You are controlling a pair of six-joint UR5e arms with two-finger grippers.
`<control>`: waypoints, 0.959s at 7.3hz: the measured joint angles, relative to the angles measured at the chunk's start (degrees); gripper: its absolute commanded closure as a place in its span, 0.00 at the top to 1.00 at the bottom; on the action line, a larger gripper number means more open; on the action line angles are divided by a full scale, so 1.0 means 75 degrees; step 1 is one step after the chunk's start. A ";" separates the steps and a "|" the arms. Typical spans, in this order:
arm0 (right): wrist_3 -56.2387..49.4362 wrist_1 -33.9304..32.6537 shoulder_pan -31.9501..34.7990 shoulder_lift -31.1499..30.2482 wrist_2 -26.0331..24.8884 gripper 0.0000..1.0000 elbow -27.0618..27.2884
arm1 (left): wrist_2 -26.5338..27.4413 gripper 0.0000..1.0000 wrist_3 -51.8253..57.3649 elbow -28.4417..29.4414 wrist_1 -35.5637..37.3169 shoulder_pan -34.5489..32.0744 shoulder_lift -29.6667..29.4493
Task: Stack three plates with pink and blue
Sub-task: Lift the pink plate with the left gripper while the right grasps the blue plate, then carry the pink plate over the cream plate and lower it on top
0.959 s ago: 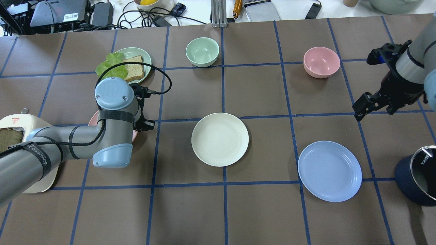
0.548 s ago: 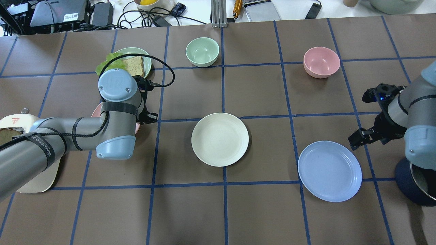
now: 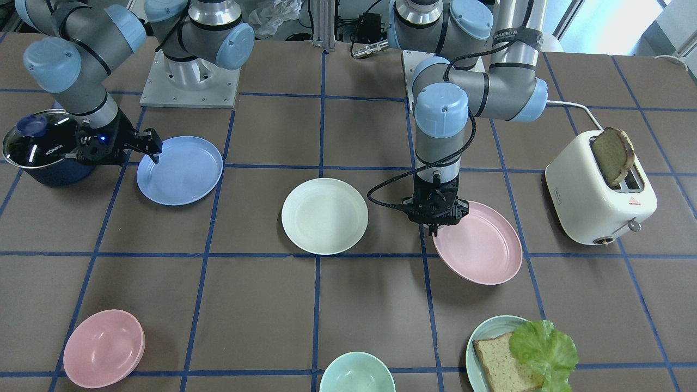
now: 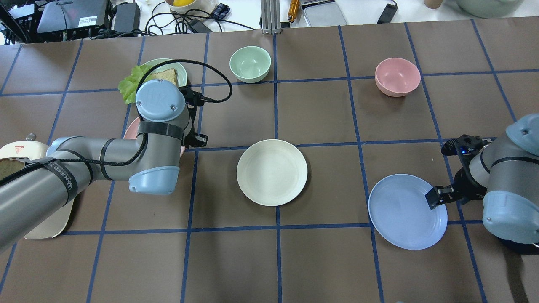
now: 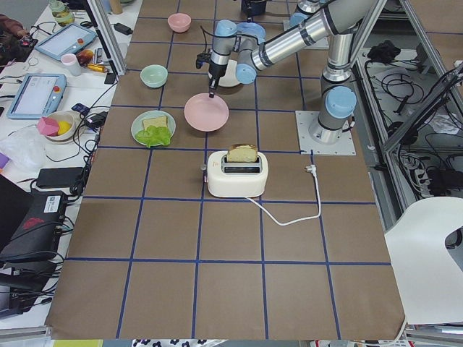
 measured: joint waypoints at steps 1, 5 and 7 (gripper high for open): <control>0.0001 -0.0198 -0.0019 0.0167 0.0008 0.63 0.0048 | 0.0126 0.00 -0.0025 0.0320 -0.0387 -0.0190 -0.0028; -0.0039 -0.1119 -0.0468 0.0824 0.0022 0.20 0.0290 | 0.0419 0.00 -0.0374 0.1407 -0.1582 -0.0869 -0.0241; -0.0042 -0.1386 -0.0555 0.0849 -0.0022 0.15 0.0435 | 0.0414 0.00 -0.0738 0.1915 -0.2043 -0.1198 -0.0435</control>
